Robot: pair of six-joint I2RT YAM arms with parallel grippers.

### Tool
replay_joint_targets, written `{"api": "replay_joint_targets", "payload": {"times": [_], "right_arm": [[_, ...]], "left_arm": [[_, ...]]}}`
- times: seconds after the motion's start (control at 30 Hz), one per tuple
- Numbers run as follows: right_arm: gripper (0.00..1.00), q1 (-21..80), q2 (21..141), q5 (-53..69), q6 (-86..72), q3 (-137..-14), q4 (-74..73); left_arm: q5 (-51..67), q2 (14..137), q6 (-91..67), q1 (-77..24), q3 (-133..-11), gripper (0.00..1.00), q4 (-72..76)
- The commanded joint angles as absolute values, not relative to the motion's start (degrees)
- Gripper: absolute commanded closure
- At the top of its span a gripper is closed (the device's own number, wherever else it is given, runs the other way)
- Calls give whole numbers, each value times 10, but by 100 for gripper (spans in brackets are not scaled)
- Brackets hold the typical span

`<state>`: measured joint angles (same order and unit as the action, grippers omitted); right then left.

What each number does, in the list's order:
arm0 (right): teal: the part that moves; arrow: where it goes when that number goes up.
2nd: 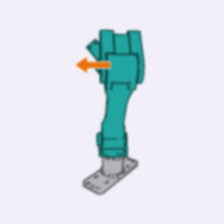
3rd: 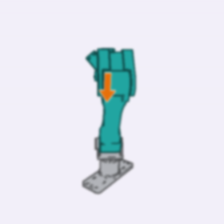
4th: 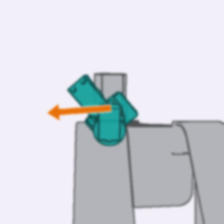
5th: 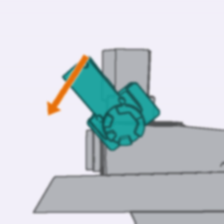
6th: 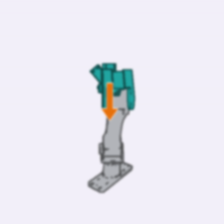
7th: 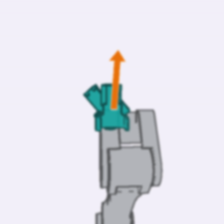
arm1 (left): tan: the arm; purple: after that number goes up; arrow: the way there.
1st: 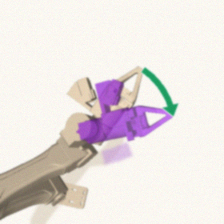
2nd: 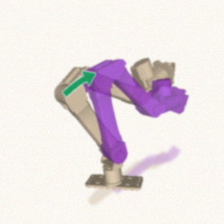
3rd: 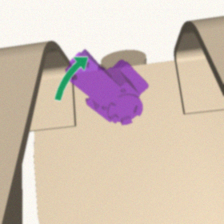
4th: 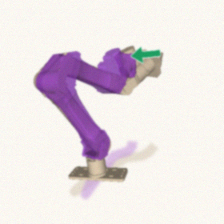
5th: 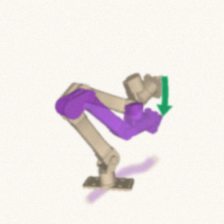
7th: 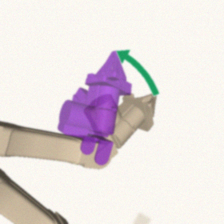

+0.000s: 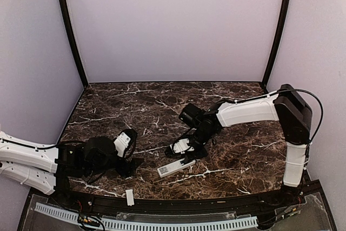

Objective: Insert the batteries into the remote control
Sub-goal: Press the battery in the battery compartment, then pick up the battery at the center of the board.

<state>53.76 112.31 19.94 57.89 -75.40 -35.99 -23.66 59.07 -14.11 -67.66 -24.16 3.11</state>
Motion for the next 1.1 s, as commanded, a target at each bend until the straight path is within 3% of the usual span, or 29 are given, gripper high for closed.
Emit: {"api": "replay_joint_targets", "payload": {"times": [0.0,0.5,0.67,0.8,0.9,1.07], "right_arm": [[73,548,1126,193,562,-752,-363],[72,538,1054,234,528,-788,-357],[73,494,1012,255,391,-797,-289],[66,434,991,119,158,-796,-199],[65,388,1039,-9,42,-859,-291],[69,314,1114,-42,-60,-913,-372]], "left_arm": [[-241,591,-135,-674,-236,24,22],[-230,596,-131,-674,-240,24,21],[-228,593,-131,-674,-243,23,23],[-233,591,-137,-674,-247,23,26],[-237,597,-140,-673,-255,22,30],[-235,630,-142,-669,-283,20,15]]}}
